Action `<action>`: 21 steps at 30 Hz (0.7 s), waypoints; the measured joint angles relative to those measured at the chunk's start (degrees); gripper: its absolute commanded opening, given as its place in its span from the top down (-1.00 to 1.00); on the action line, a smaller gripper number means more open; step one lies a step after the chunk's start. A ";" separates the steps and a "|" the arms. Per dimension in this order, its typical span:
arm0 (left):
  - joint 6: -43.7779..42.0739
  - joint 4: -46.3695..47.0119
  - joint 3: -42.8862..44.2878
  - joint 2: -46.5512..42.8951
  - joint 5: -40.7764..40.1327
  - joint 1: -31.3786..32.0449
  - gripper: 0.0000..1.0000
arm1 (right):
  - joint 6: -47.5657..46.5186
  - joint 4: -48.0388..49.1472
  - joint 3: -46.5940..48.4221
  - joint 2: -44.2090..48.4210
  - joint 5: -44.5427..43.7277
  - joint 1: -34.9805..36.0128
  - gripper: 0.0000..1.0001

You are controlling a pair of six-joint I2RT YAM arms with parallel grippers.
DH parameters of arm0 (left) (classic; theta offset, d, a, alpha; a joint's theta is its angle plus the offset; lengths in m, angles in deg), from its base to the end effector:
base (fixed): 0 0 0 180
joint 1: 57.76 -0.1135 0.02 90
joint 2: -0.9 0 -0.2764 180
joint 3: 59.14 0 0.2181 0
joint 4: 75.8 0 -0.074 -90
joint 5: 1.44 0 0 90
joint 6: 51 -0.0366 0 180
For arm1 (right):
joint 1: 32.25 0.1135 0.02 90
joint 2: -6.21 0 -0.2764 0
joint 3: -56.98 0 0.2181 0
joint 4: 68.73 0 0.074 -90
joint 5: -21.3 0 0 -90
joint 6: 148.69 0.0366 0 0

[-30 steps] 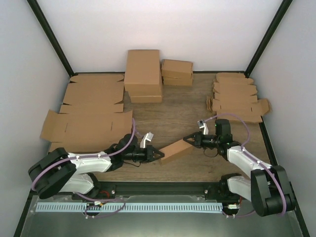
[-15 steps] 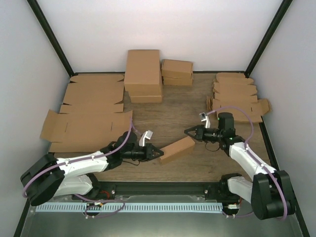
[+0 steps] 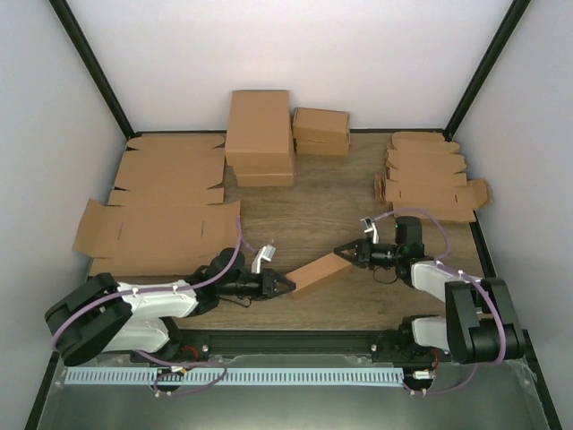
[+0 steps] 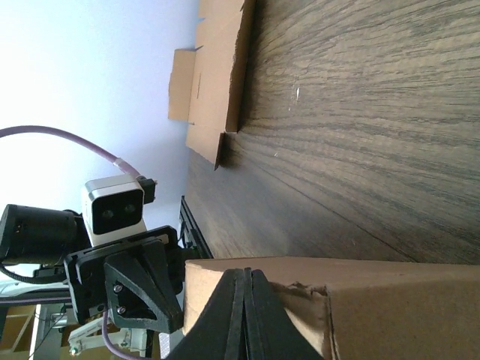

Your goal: Fold the paper box

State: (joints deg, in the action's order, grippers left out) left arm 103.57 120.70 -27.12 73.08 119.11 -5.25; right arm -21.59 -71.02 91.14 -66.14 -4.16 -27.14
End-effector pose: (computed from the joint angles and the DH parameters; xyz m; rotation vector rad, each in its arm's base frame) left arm 0.1062 -0.1690 0.1936 0.1743 2.4365 -1.6835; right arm 0.1722 0.0486 0.1838 -0.0097 2.2901 1.6604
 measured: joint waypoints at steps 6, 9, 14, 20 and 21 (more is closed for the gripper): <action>-0.50 -5.03 2.23 -1.49 -0.07 0.02 0.92 | -1.27 -4.79 0.46 3.56 0.22 -0.66 0.99; -0.98 -9.40 4.44 -3.76 -0.50 0.02 0.92 | -2.32 -9.16 2.91 6.27 0.11 -0.70 0.98; -1.40 -10.71 5.18 -4.90 -0.55 0.02 0.92 | -3.54 -11.41 5.62 8.31 0.04 -0.70 0.99; -0.72 -6.40 2.34 -0.98 0.15 0.04 0.93 | -3.91 -10.10 3.10 3.23 -0.48 -0.76 0.99; -0.68 -5.60 2.34 -0.46 0.20 0.09 0.93 | -3.93 -9.84 2.45 2.12 -0.63 -0.79 0.99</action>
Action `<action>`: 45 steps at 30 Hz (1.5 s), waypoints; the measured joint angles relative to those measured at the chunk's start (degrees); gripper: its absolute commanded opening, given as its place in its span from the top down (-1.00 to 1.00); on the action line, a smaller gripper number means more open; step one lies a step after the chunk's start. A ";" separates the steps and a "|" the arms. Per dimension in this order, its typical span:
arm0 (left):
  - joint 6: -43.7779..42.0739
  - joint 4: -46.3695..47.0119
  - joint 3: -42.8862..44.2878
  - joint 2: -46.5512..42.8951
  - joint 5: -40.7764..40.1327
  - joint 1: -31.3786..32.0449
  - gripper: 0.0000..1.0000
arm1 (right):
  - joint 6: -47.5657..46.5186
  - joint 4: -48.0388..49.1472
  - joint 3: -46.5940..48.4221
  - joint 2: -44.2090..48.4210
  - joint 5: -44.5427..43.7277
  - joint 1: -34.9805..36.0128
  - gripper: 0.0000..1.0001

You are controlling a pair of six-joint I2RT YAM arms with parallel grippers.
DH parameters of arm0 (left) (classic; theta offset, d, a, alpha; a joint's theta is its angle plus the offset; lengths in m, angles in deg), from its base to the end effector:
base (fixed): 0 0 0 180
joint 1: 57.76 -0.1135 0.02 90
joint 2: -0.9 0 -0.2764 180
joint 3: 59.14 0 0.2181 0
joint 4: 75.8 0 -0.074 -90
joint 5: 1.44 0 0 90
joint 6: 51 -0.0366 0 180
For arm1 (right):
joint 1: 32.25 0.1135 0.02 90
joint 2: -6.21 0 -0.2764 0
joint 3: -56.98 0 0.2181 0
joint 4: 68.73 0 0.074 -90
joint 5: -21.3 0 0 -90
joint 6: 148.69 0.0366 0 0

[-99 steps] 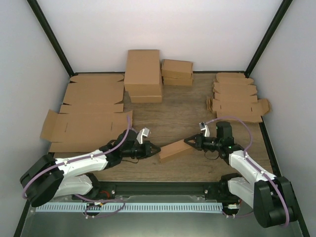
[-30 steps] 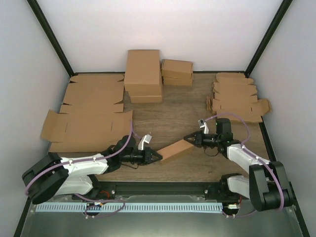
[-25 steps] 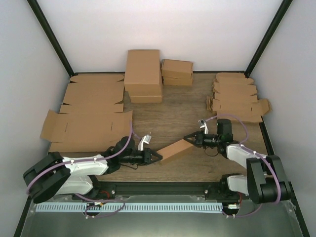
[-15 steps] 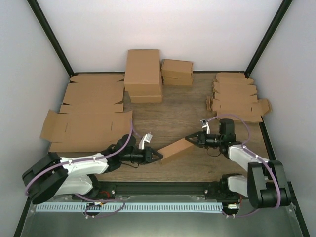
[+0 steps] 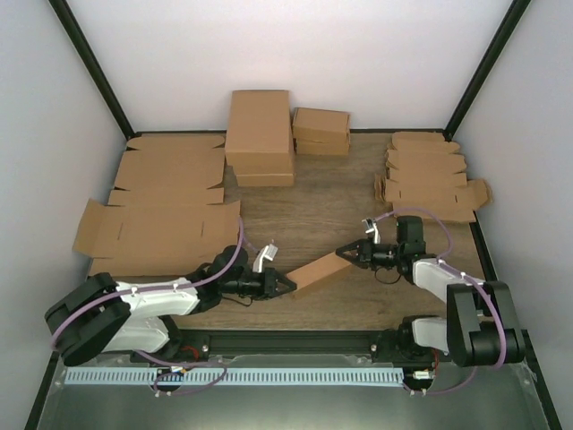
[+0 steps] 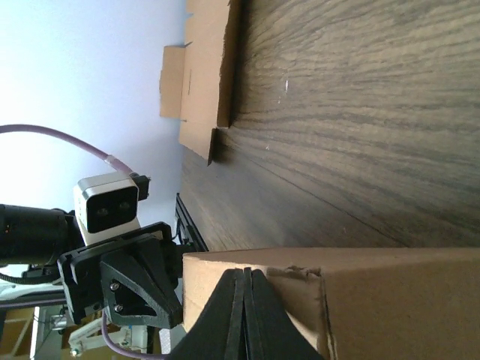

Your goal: Fold the paper box

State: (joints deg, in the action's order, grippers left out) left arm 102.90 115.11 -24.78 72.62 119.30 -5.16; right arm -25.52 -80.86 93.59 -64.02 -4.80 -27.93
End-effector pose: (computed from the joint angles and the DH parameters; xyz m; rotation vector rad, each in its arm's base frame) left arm 0.1073 -0.1711 0.1966 0.1745 2.4875 -1.6504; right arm 0.1680 0.0457 0.1883 0.0080 2.3361 1.6332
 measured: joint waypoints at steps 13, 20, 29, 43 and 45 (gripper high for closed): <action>-12.48 -27.78 17.29 -2.91 -7.72 1.55 -0.44 | -3.23 -7.58 3.08 3.04 -4.44 -0.35 0.59; -26.32 -46.18 29.81 -2.23 -16.98 5.22 -1.00 | -4.13 -19.45 9.97 6.71 -10.43 -0.37 -0.49; -47.41 -58.34 36.11 6.54 -27.71 12.35 -1.00 | -3.61 -30.64 15.85 15.58 -17.97 -0.39 -0.92; -60.02 -64.17 41.72 17.49 -31.69 12.31 -0.40 | -3.80 -36.22 16.37 16.20 -18.32 -0.39 -0.90; -60.59 -64.72 42.29 18.21 -31.61 12.31 -0.32 | -3.80 -36.68 16.46 16.22 -18.34 -0.39 -0.91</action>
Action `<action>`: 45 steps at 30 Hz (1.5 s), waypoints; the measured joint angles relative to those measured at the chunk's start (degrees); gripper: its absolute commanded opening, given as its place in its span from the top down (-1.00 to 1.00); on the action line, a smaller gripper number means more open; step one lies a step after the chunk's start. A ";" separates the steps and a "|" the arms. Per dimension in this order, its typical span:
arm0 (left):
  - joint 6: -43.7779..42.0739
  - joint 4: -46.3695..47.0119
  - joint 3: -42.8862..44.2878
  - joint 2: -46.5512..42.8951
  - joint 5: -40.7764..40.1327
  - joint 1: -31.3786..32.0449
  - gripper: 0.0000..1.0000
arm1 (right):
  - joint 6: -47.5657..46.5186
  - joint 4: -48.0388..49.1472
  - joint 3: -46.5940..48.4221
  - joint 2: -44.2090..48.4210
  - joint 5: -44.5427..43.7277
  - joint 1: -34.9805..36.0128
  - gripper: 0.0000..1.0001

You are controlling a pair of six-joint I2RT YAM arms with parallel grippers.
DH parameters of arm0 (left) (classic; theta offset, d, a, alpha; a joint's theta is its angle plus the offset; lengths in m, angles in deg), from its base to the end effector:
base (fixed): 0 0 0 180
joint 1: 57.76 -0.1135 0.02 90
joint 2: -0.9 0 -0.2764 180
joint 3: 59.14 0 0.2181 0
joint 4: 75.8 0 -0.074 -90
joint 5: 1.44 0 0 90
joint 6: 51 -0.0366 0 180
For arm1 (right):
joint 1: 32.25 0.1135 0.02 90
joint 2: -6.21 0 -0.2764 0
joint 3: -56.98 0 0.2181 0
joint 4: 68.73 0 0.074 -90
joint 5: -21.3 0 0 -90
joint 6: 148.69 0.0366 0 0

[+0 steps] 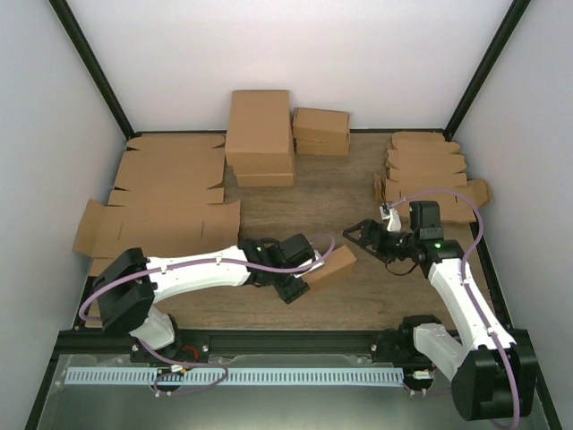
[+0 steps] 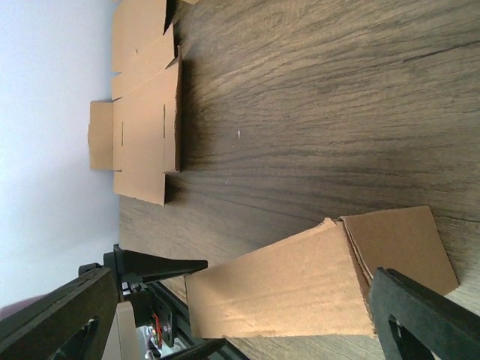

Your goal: Fold the paper box

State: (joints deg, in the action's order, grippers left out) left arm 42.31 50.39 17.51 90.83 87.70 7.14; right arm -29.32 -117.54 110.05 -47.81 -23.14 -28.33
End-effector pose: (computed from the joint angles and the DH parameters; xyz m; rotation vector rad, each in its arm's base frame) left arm 0.1171 -0.2488 0.2379 1.4231 2.3961 -0.2993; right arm 0.1379 0.0356 0.2575 0.1699 2.4430 1.2278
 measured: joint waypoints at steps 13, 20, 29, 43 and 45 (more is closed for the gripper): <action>-1.22 -2.99 1.99 -2.49 -3.48 0.26 0.05 | 2.01 -4.52 5.92 -1.97 -2.67 0.00 -0.97; -1.11 -3.96 1.99 -5.84 -7.13 0.76 0.11 | 3.32 -6.49 8.41 -2.82 -3.76 0.00 -0.97; -4.70 0.63 -3.08 -14.71 -30.97 6.56 0.12 | 7.74 -11.65 14.03 -3.76 -4.57 0.00 -0.99; -19.08 14.10 -11.91 -23.74 -56.41 17.73 0.21 | 25.33 -11.45 16.22 1.31 8.02 0.00 -1.00; -20.39 15.02 -12.28 -24.06 -57.64 19.32 0.21 | 28.20 -9.81 15.34 1.81 9.90 0.00 -1.00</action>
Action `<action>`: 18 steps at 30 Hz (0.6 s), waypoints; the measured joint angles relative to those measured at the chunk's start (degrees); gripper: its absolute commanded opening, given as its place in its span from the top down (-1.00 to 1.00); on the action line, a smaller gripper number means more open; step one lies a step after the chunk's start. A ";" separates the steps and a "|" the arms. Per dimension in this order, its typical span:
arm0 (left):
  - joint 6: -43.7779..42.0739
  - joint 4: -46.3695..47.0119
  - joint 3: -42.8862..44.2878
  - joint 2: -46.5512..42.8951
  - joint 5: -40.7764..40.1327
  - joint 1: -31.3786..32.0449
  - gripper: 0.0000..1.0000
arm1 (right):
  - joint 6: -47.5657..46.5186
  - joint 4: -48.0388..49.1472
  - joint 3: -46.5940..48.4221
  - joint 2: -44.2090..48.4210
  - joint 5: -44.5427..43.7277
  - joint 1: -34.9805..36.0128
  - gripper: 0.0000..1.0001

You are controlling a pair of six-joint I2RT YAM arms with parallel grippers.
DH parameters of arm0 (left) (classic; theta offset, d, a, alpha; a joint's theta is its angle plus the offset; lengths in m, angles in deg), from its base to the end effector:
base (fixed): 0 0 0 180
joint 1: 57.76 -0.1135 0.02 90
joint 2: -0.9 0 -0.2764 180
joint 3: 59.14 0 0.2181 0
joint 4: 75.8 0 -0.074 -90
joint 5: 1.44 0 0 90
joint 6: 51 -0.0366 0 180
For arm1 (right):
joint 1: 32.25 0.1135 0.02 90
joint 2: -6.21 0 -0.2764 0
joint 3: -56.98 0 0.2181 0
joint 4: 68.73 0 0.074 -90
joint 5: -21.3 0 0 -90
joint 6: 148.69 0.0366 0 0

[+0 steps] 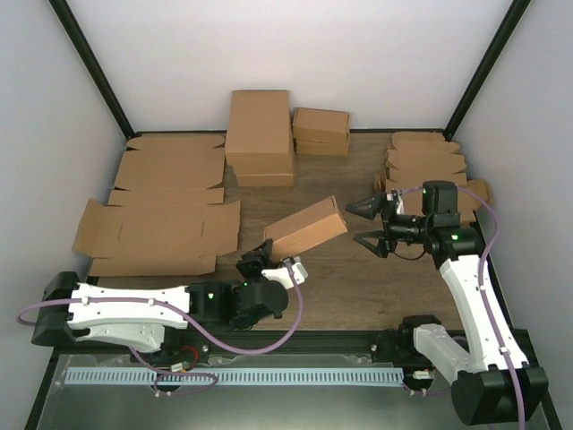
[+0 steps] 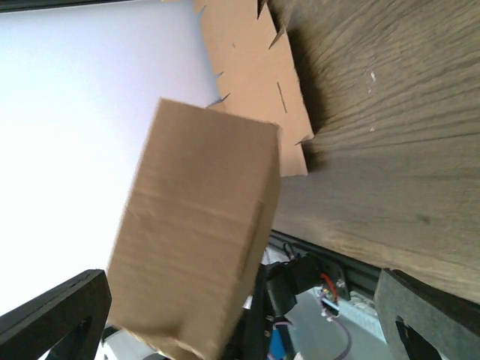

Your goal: Fold the paper box

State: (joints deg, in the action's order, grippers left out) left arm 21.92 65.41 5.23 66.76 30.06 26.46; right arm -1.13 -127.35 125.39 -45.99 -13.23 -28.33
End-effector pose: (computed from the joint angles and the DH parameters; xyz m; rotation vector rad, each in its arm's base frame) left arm 0.0508 -0.1919 0.2999 1.1404 1.5636 0.3942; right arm 0.1276 0.0390 0.3289 0.5885 2.4020 1.6317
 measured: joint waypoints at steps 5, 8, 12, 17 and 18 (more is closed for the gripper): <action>-2.25 0.48 -0.26 -0.04 -0.83 2.23 0.23 | 2.73 1.79 -0.17 -1.88 3.21 0.00 -1.00; -3.10 0.52 -0.28 -0.04 -1.09 2.45 0.23 | 3.48 3.06 -0.31 -3.28 4.81 0.00 -1.00; -4.98 1.11 -0.33 -0.04 -1.33 2.67 0.23 | 4.07 4.04 -1.44 -4.72 6.67 0.00 -0.94; -8.44 3.08 -0.70 -0.04 -1.38 2.71 0.23 | 4.07 4.76 -1.64 -6.19 8.46 0.00 -0.71; -9.20 3.63 -0.74 -0.07 -1.33 2.71 0.23 | 4.00 4.90 -1.64 -6.40 8.83 0.02 -0.66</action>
State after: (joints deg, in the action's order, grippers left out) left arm 12.71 69.03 4.49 66.70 28.73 29.18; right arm 2.87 -122.45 123.75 -52.40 -4.40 -28.30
